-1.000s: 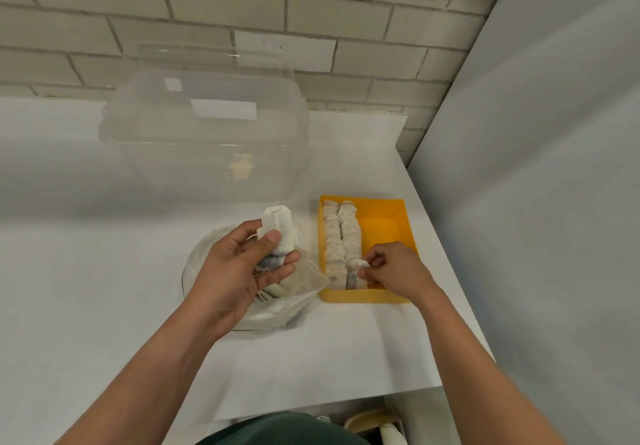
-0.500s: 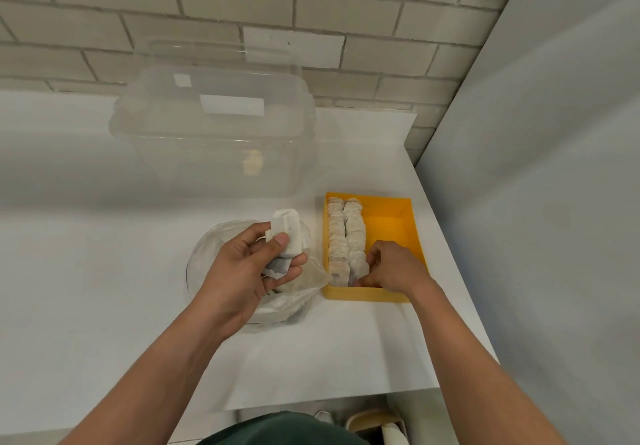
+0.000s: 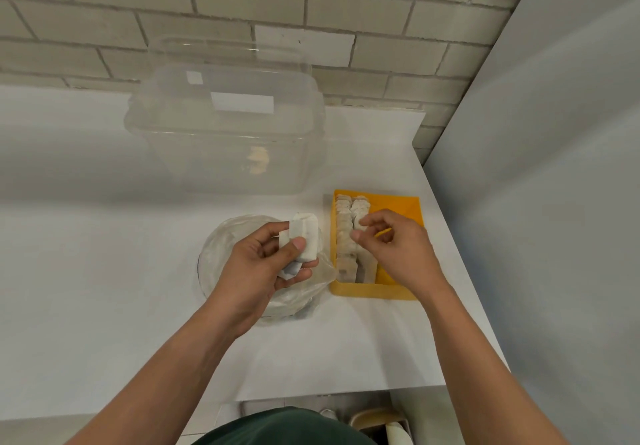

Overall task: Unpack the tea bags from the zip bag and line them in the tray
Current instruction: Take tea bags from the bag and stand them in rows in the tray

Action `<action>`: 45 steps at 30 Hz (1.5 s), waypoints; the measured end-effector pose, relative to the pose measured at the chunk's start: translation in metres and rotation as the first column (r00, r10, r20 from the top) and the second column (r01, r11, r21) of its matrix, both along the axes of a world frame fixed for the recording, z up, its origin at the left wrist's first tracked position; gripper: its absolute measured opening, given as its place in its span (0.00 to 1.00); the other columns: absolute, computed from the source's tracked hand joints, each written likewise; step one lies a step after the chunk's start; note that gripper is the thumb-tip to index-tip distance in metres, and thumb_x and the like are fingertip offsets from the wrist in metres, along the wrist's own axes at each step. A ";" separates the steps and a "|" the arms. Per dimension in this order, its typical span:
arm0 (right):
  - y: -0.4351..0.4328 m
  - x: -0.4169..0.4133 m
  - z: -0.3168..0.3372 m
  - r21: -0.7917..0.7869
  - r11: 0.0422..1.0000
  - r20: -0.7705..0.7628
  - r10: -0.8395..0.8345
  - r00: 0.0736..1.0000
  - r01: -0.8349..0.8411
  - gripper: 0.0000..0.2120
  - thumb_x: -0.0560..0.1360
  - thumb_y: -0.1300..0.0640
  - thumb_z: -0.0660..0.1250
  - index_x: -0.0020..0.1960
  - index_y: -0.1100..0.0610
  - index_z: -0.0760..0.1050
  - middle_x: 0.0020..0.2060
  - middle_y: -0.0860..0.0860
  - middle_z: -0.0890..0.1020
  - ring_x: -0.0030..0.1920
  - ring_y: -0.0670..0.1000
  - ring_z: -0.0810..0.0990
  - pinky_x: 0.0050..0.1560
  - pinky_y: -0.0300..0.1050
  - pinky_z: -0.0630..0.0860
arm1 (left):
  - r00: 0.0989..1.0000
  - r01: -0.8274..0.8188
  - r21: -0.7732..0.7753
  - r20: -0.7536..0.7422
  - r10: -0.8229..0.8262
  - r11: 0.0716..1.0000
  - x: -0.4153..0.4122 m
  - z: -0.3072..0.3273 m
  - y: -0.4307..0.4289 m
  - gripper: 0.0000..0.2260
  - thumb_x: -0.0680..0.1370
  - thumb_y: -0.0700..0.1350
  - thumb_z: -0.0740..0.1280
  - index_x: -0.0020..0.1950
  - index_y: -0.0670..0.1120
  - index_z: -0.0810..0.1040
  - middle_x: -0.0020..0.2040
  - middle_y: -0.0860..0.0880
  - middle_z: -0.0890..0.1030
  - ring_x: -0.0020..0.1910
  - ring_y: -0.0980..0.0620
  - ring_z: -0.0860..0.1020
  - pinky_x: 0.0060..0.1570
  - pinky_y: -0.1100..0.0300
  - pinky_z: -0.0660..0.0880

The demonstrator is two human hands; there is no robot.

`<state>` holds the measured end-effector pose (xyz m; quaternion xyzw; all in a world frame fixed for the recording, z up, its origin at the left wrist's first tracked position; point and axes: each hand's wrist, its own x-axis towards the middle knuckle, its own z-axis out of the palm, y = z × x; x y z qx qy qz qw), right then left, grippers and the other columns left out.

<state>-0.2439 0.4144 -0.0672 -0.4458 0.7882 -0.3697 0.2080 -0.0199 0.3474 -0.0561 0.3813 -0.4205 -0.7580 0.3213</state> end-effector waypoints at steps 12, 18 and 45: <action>-0.013 0.040 0.038 -0.233 0.965 0.215 0.174 0.961 -0.123 0.05 0.75 0.58 0.76 0.45 0.50 0.82 0.43 0.45 0.86 0.42 0.44 0.82 0.46 0.43 0.80 | 0.996 0.058 0.086 -0.071 -0.052 0.995 -0.007 0.002 -0.002 0.10 0.80 0.39 0.70 0.61 0.42 0.81 0.54 0.38 0.86 0.49 0.41 0.86 0.45 0.53 0.85; -0.010 0.037 0.043 -0.203 0.974 0.302 0.161 0.940 -0.102 0.05 0.75 0.58 0.76 0.50 0.51 0.84 0.44 0.47 0.86 0.40 0.45 0.84 0.46 0.47 0.83 | 0.997 0.053 0.052 -0.060 -0.050 0.997 -0.011 0.001 -0.003 0.09 0.80 0.35 0.70 0.59 0.43 0.81 0.51 0.42 0.87 0.47 0.44 0.87 0.44 0.58 0.84; 0.007 -0.036 -0.044 0.383 0.918 -0.064 0.141 0.988 -0.106 0.12 0.74 0.52 0.78 0.57 0.51 0.85 0.46 0.44 0.84 0.44 0.38 0.78 0.41 0.27 0.69 | 0.997 0.028 0.193 -0.080 -0.013 0.981 -0.017 -0.007 -0.004 0.11 0.82 0.31 0.64 0.62 0.39 0.80 0.51 0.40 0.86 0.53 0.41 0.87 0.49 0.52 0.85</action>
